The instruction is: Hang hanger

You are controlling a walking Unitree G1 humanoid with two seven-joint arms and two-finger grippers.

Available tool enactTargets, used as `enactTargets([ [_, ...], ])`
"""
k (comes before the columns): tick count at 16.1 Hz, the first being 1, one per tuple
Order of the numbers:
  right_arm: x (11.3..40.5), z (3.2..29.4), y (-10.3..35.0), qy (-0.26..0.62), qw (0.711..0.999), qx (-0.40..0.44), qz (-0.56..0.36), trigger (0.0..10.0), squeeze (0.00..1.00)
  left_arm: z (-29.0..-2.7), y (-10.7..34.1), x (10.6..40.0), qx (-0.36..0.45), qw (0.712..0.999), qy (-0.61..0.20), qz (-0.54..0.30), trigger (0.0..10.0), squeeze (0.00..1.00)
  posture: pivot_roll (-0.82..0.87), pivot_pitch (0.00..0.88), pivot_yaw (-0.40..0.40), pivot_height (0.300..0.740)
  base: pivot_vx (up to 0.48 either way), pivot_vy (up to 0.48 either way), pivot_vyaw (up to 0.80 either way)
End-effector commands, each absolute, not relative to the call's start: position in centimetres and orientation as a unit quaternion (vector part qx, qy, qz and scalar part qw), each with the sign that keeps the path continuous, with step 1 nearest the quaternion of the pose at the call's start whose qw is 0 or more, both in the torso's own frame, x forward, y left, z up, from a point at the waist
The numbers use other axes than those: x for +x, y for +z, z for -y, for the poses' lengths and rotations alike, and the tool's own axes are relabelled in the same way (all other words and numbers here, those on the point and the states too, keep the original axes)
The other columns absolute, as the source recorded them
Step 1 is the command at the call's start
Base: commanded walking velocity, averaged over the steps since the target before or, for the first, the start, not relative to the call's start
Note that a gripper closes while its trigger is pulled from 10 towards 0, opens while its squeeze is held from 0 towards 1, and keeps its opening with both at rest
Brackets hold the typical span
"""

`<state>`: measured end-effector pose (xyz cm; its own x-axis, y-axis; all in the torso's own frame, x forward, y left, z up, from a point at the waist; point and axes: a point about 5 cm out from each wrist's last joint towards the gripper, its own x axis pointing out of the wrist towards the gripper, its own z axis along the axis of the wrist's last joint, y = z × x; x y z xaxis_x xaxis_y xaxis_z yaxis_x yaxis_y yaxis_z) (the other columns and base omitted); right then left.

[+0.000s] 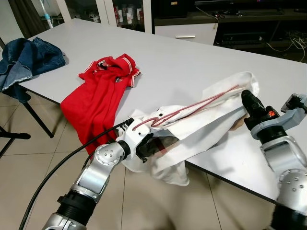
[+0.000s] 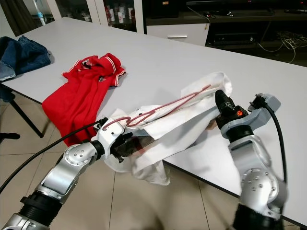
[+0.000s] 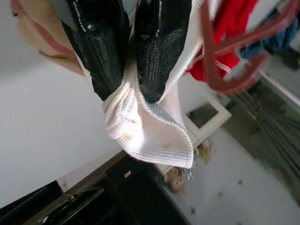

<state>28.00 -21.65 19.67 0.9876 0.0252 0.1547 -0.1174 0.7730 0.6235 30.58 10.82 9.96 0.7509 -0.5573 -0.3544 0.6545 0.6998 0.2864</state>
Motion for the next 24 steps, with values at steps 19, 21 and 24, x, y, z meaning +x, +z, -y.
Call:
enactTargets([
  [19, 25.6, 21.0, 28.7, 0.019, 0.959, -0.041, 0.281, 10.0, 0.00, -16.0, 3.6, 28.0, 0.230, 0.876, -0.260, -0.334, 10.0, 0.00, -0.03, 0.092, 0.041, 0.740, 0.000, 0.000, 0.00],
  [21, 25.6, 21.0, 28.7, 0.019, 0.959, -0.041, 0.281, 10.0, 0.00, -16.0, 3.6, 28.0, 0.230, 0.876, -0.260, -0.334, 10.0, 0.00, -0.03, 0.092, 0.041, 0.740, 0.000, 0.000, 0.00],
  [24, 25.6, 21.0, 28.7, 0.019, 0.959, -0.041, 0.281, 10.0, 0.00, -16.0, 3.6, 28.0, 0.230, 0.876, -0.260, -0.334, 10.0, 0.00, -0.03, 0.092, 0.041, 0.740, 0.000, 0.000, 0.00],
])
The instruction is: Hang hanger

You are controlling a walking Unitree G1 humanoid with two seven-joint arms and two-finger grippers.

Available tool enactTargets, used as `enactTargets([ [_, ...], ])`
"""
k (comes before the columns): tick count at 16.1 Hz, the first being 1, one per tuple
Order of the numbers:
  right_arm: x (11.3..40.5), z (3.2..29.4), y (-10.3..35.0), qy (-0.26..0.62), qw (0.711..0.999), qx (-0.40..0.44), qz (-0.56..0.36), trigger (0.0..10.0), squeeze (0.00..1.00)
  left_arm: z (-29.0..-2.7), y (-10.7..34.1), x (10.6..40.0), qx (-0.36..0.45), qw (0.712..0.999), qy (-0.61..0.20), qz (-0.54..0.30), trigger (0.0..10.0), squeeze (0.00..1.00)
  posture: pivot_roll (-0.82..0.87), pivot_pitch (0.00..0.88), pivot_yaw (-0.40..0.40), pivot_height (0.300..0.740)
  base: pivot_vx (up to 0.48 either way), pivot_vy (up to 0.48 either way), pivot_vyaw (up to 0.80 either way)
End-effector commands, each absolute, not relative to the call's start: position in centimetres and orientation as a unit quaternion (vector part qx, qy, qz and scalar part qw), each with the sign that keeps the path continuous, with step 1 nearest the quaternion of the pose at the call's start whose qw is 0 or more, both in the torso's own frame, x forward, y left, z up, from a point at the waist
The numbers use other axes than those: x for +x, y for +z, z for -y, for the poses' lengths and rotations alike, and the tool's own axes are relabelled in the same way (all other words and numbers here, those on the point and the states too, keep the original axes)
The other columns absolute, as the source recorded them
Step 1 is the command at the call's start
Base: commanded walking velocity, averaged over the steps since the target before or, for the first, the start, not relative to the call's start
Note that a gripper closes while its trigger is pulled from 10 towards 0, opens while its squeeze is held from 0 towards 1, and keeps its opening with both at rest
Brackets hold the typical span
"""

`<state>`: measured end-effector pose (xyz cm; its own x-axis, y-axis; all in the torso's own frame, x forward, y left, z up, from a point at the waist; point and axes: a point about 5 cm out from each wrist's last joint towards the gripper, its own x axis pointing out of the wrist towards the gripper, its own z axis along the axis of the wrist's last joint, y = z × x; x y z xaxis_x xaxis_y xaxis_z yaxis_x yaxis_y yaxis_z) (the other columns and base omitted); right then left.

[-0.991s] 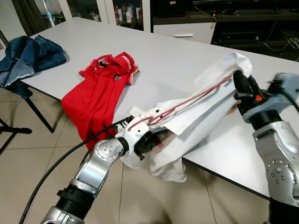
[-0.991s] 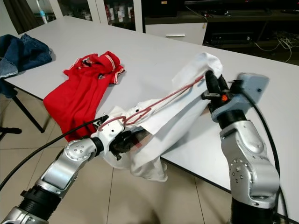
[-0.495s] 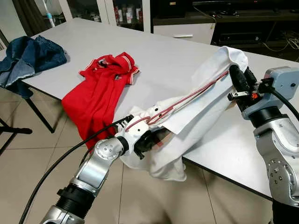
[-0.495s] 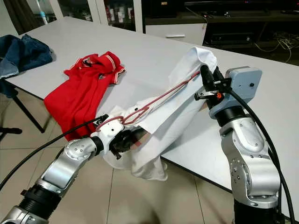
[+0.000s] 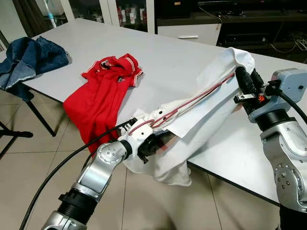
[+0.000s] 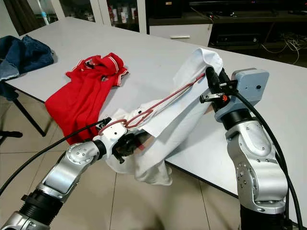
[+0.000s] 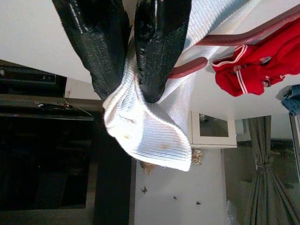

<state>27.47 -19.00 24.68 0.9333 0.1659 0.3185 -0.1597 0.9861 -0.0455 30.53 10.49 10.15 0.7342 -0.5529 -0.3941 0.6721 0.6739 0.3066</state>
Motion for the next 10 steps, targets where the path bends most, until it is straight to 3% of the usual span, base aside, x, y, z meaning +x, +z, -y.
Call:
enactTargets([
  [1, 25.6, 21.0, 28.7, 0.019, 0.959, -0.041, 0.281, 10.0, 0.00, -16.0, 3.6, 28.0, 0.230, 0.876, -0.260, -0.334, 10.0, 0.00, -0.03, 0.092, 0.041, 0.740, 0.000, 0.000, 0.00],
  [2, 26.7, 21.0, 25.2, 0.007, 0.980, -0.005, 0.200, 10.0, 0.00, -15.0, 4.7, 28.7, 0.239, 0.890, -0.274, -0.274, 10.0, 0.00, -0.04, 0.097, 0.065, 0.740, 0.000, 0.000, 0.00],
  [3, 27.4, 21.3, 20.0, -0.022, 0.989, 0.124, 0.083, 10.0, 0.00, -13.7, 6.4, 29.4, 0.241, 0.904, -0.297, -0.191, 10.0, 0.00, -0.04, 0.097, 0.064, 0.740, 0.000, 0.000, 0.00],
  [6, 27.6, 21.7, 17.5, -0.055, 0.971, 0.229, 0.032, 10.0, 0.00, -13.9, 7.5, 30.1, 0.227, 0.917, -0.282, -0.165, 10.0, 0.00, -0.04, 0.094, 0.063, 0.740, 0.000, 0.000, 0.00],
  [10, 27.7, 22.1, 18.1, -0.073, 0.979, 0.181, 0.056, 10.0, 0.00, -14.9, 7.0, 30.2, 0.235, 0.912, -0.267, -0.205, 10.0, 0.00, -0.04, 0.087, 0.061, 0.740, 0.000, 0.000, 0.00],
])
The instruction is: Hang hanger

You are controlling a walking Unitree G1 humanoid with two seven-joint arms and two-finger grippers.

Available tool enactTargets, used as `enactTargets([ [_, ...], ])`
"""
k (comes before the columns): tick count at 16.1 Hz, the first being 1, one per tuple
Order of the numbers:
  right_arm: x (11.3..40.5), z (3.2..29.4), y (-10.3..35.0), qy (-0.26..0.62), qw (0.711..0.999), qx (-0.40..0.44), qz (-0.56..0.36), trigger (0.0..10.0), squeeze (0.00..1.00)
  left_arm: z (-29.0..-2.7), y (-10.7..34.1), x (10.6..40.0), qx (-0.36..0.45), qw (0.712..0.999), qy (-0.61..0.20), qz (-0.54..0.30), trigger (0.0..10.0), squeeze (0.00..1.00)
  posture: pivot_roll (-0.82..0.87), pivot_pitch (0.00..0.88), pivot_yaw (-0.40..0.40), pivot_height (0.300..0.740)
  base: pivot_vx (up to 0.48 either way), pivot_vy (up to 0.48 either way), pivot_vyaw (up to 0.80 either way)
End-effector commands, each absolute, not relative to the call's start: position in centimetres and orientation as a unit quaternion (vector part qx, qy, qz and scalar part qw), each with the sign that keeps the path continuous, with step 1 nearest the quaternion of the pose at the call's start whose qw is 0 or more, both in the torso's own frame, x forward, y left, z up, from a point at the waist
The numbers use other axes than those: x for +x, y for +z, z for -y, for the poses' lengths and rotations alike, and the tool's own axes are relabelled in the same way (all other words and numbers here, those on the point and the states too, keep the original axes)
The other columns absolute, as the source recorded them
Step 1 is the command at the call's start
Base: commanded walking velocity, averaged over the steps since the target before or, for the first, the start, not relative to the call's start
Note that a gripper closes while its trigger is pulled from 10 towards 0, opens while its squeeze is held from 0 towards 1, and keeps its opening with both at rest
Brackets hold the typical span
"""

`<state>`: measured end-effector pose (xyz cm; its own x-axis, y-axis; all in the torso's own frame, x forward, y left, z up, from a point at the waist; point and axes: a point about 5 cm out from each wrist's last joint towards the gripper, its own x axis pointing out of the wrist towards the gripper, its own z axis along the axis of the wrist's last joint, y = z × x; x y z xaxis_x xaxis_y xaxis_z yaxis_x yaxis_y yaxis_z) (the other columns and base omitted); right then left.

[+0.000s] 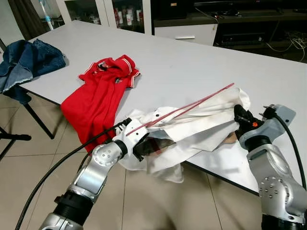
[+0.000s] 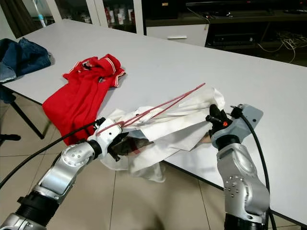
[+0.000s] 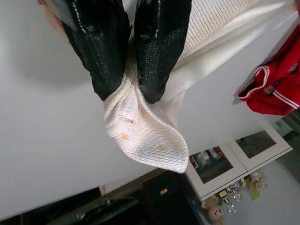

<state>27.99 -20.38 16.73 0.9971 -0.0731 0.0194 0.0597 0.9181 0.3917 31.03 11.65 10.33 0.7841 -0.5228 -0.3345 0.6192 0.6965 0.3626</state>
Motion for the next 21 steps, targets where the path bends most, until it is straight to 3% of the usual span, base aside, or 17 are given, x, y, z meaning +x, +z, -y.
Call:
enactTargets([
  [1, 27.6, 22.5, 19.0, -0.089, 0.979, 0.162, 0.083, 10.0, 0.00, -14.9, 6.9, 30.2, 0.235, 0.909, -0.274, -0.208, 10.0, 0.00, -0.03, 0.085, 0.060, 0.740, 0.000, 0.000, 0.00],
  [5, 27.3, 23.7, 23.0, -0.104, 0.961, 0.158, 0.203, 10.0, 0.00, -14.5, 6.1, 29.0, 0.244, 0.883, -0.321, -0.241, 10.0, 0.00, -0.04, 0.084, 0.058, 0.740, 0.000, 0.000, 0.00],
  [8, 26.9, 22.9, 25.3, -0.064, 0.956, 0.111, 0.265, 10.0, 0.00, -15.0, 5.1, 28.5, 0.251, 0.871, -0.313, -0.283, 10.0, 0.00, -0.04, 0.083, 0.058, 0.740, 0.000, 0.000, 0.00],
  [12, 26.3, 22.7, 25.0, -0.067, 0.959, 0.091, 0.261, 10.0, 0.00, -16.4, 5.3, 29.6, 0.231, 0.897, -0.234, -0.294, 10.0, 0.00, -0.04, 0.082, 0.059, 0.740, 0.000, 0.000, 0.00],
  [16, 25.4, 23.4, 25.2, -0.098, 0.952, 0.086, 0.277, 10.0, 0.00, -17.7, 4.2, 29.1, 0.243, 0.879, -0.230, -0.339, 10.0, 0.00, -0.05, 0.085, 0.072, 0.740, 0.000, 0.000, 0.00],
  [19, 25.0, 22.3, 26.7, -0.054, 0.949, 0.038, 0.308, 10.0, 0.00, -17.7, 3.6, 28.7, 0.257, 0.864, -0.250, -0.354, 10.0, 0.00, -0.05, 0.087, 0.074, 0.740, 0.000, 0.000, 0.00],
  [21, 24.6, 20.0, 28.2, 0.010, 0.941, -0.033, 0.337, 10.0, 0.00, -17.7, 3.2, 28.3, 0.277, 0.847, -0.273, -0.363, 10.0, 0.00, -0.05, 0.088, 0.076, 0.740, 0.000, 0.000, 0.00],
])
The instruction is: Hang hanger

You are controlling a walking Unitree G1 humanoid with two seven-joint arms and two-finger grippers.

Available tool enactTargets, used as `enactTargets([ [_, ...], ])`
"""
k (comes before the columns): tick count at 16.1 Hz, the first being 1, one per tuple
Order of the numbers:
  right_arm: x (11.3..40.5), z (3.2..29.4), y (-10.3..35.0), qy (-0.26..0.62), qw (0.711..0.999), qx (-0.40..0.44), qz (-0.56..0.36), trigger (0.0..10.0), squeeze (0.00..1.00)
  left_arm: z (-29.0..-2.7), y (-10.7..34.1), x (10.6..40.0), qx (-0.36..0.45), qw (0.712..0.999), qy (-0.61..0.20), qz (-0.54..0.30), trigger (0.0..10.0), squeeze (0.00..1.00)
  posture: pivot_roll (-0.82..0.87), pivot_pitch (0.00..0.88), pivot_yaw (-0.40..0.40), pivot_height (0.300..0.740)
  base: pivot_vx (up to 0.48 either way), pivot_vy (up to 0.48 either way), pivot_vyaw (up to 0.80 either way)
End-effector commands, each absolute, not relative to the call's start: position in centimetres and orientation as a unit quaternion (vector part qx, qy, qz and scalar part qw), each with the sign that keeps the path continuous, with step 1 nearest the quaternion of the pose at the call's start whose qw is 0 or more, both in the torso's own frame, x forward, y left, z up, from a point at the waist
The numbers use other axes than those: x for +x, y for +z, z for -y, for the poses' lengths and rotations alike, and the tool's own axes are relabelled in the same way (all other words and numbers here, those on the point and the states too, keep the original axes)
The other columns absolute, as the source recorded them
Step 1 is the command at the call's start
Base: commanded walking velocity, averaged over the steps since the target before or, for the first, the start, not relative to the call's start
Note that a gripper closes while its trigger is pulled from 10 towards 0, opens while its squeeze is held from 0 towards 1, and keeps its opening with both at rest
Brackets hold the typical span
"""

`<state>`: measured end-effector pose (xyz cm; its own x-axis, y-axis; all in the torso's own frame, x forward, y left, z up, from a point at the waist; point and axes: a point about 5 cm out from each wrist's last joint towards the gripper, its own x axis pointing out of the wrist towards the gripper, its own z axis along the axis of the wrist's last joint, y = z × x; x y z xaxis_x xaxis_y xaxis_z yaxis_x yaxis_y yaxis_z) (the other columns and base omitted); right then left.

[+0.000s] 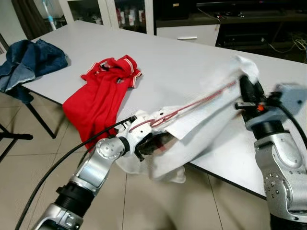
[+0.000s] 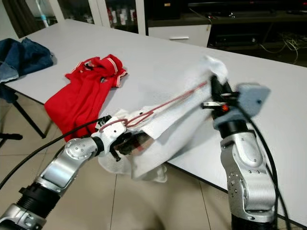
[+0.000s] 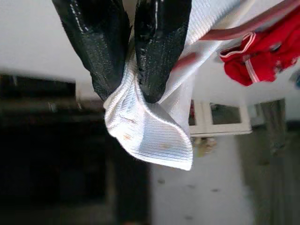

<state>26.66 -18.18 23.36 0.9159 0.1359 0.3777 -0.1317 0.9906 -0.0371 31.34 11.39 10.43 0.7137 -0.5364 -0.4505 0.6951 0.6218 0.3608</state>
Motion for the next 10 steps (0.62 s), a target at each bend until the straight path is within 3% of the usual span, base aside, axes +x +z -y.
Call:
enactTargets([
  [1, 24.3, 18.9, 28.6, 0.040, 0.935, -0.064, 0.346, 10.0, 0.00, -17.9, 3.1, 28.4, 0.280, 0.846, -0.268, -0.364, 10.0, 0.00, -0.05, 0.087, 0.079, 0.740, 0.000, 0.000, 0.00],
  [4, 24.6, 18.4, 27.7, 0.027, 0.936, -0.147, 0.318, 10.0, 0.00, -18.3, 3.8, 29.7, 0.235, 0.879, -0.209, -0.359, 10.0, 0.00, -0.05, 0.085, 0.083, 0.740, 0.000, 0.000, 0.00],
  [6, 24.8, 18.9, 26.8, -0.007, 0.936, -0.196, 0.291, 10.0, 0.00, -18.3, 3.9, 29.9, 0.228, 0.882, -0.202, -0.359, 10.0, 0.00, -0.05, 0.085, 0.083, 0.740, 0.000, 0.000, 0.00],
  [8, 24.9, 17.2, 26.0, 0.016, 0.906, -0.318, 0.280, 10.0, 0.00, -17.6, 3.8, 29.8, 0.244, 0.872, -0.225, -0.359, 10.0, 0.00, -0.05, 0.088, 0.087, 0.740, 0.000, 0.000, 0.00],
  [10, 24.9, 16.1, 25.5, 0.043, 0.882, -0.375, 0.280, 10.0, 0.00, -17.0, 3.9, 29.9, 0.255, 0.868, -0.240, -0.352, 10.0, 0.00, -0.05, 0.088, 0.086, 0.740, 0.000, 0.000, 0.00],
])
